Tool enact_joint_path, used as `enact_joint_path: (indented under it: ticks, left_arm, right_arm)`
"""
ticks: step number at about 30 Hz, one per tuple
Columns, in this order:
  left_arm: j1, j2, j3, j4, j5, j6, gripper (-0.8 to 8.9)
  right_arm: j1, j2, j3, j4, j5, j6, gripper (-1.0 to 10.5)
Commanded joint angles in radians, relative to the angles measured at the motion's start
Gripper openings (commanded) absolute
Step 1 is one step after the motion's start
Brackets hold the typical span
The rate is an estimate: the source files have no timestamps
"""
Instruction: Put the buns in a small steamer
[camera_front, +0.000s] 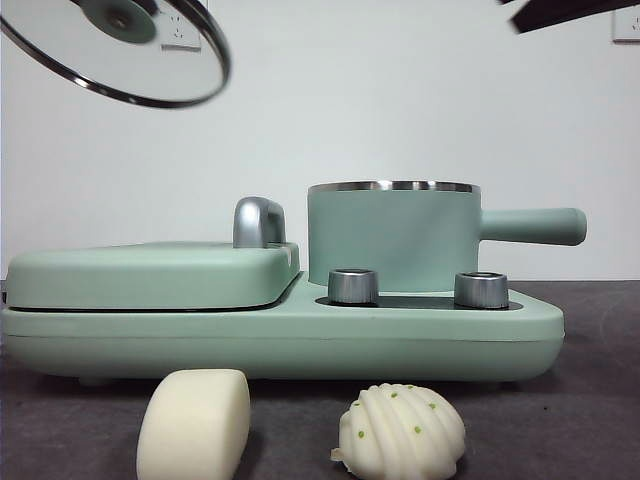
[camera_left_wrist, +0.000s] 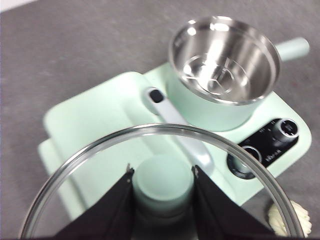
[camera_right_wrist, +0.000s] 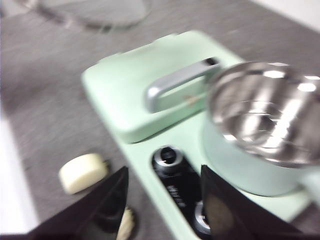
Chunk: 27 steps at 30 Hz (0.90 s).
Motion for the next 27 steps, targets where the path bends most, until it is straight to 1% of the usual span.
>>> enact_joint_path:
  ticks: [1,2,5,6,13,14,18,22,25,27]
  left_arm:
    - [0.016,-0.021,0.013,0.013,-0.005,-0.003,0.1]
    - [0.025,-0.029,0.013,0.011,-0.005,-0.003,0.1]
    - [0.047,-0.047,0.013,0.01,-0.005,-0.003,0.1]
    - [0.053,-0.051,0.013,0.01,-0.005,-0.003,0.1]
    - [0.078,-0.052,0.013,0.011,-0.005,-0.003,0.1]
    - [0.079,-0.052,0.013,0.011,-0.005,-0.003,0.1]
    - [0.086,-0.052,0.013,0.011,-0.005,-0.003,0.1]
    - [0.09,-0.052,0.013,0.011,-0.005,-0.003,0.1]
    - [0.09,-0.052,0.013,0.011,-0.005,-0.003,0.1]
    - [0.09,-0.052,0.013,0.011,-0.005,-0.003,0.1]
  right_arm:
    - [0.09,0.048,0.017,0.013,0.026,0.009,2.3]
    - [0.123,0.069,0.017,0.018,0.038,0.009,2.4]
    - [0.212,0.135,0.017,0.032,0.075,0.009,3.2]
    - [0.241,0.161,0.017,0.037,0.087,0.009,3.3]
    - [0.397,0.332,0.017,0.119,0.095,-0.002,3.3]
    - [0.419,0.361,0.017,0.14,0.108,-0.003,3.3]
    - [0.478,0.458,0.017,0.212,0.163,-0.009,3.8]
    - [0.512,0.546,0.017,0.285,0.191,-0.009,4.0]
    - [0.522,0.608,0.017,0.326,0.196,-0.009,4.1]
    - [0.524,0.649,0.017,0.336,0.196,-0.01,4.3]
